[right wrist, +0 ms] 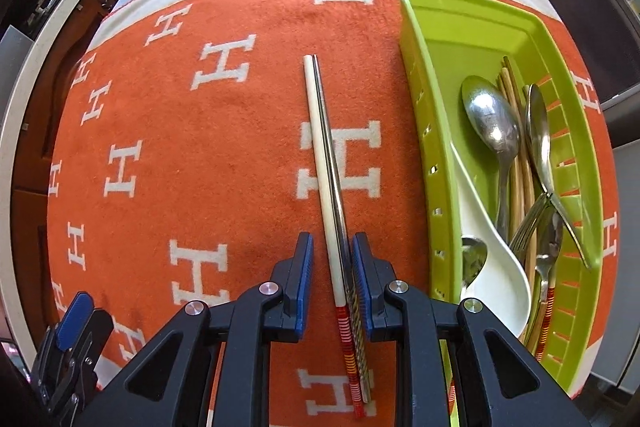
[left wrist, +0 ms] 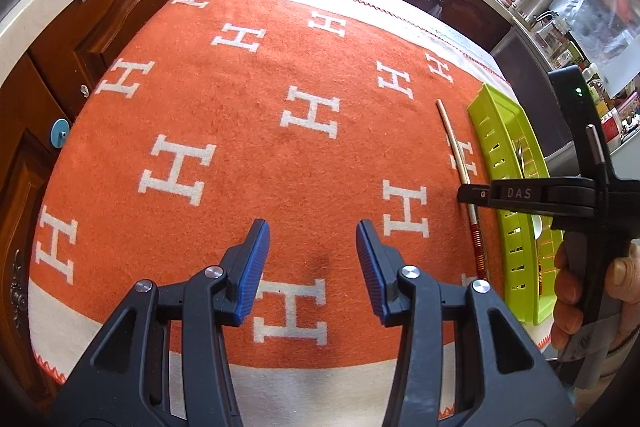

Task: Organize utensils
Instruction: 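Grasp a metal chopstick with the right tool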

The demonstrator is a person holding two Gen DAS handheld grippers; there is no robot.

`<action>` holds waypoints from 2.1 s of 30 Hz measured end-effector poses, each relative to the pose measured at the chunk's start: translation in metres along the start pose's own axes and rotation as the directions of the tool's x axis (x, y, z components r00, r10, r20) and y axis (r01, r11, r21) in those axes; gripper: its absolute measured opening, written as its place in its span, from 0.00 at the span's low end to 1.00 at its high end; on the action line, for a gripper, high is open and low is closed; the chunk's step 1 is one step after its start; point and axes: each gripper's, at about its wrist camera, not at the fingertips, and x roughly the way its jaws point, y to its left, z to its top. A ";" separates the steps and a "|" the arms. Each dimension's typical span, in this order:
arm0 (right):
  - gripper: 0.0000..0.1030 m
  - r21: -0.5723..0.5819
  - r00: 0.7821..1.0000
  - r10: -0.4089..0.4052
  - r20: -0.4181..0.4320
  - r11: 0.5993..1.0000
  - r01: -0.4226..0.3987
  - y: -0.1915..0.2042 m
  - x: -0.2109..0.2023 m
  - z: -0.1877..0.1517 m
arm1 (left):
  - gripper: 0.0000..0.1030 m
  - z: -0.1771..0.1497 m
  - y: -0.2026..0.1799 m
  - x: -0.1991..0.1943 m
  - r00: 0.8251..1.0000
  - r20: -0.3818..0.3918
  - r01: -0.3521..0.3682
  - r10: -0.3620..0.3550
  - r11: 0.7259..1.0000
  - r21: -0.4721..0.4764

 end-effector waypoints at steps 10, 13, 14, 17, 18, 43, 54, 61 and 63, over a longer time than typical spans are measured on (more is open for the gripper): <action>0.19 -0.054 0.993 0.118 -0.018 0.991 -0.119 0.031 -0.003 -0.028 | 0.40 -0.001 -0.002 -0.001 1.000 0.002 0.003 -0.003 1.000 0.004; 0.19 -0.077 0.988 0.153 -0.015 0.985 -0.154 0.042 -0.002 -0.039 | 0.40 -0.001 -0.003 -0.001 1.000 0.001 0.004 -0.004 1.000 0.009; 0.19 -0.084 0.986 0.167 -0.012 0.982 -0.167 0.043 -0.003 -0.041 | 0.40 -0.001 -0.003 -0.001 1.000 0.001 0.004 -0.004 1.000 0.010; 0.19 -0.086 0.977 0.215 -0.005 0.973 -0.214 0.040 -0.003 -0.046 | 0.40 -0.001 -0.004 -0.001 1.000 0.002 0.007 -0.007 1.000 0.014; 0.19 -0.083 0.973 0.230 -0.002 0.970 -0.230 0.036 -0.002 -0.046 | 0.40 -0.001 -0.004 -0.002 1.000 0.002 0.008 -0.008 1.000 0.015; 0.13 -0.264 0.961 0.054 0.272 0.964 0.021 0.059 -0.004 -0.076 | 0.40 -0.003 -0.014 0.003 1.000 -0.013 -0.008 0.008 0.999 0.046; 0.05 -0.256 0.933 0.056 0.354 0.966 0.039 0.048 -0.008 -0.097 | 0.40 -0.002 -0.027 0.005 1.000 -0.021 -0.004 0.006 0.996 0.086; 0.05 -0.131 0.938 0.141 0.317 0.986 -0.104 0.002 -0.016 -0.091 | 0.48 0.004 -0.056 0.018 0.998 -0.050 0.046 -0.038 0.987 0.153; 0.05 -0.106 0.930 0.167 0.328 0.985 -0.139 -0.009 -0.023 -0.092 | 0.48 0.006 -0.067 0.027 0.998 -0.057 0.041 -0.032 0.985 0.166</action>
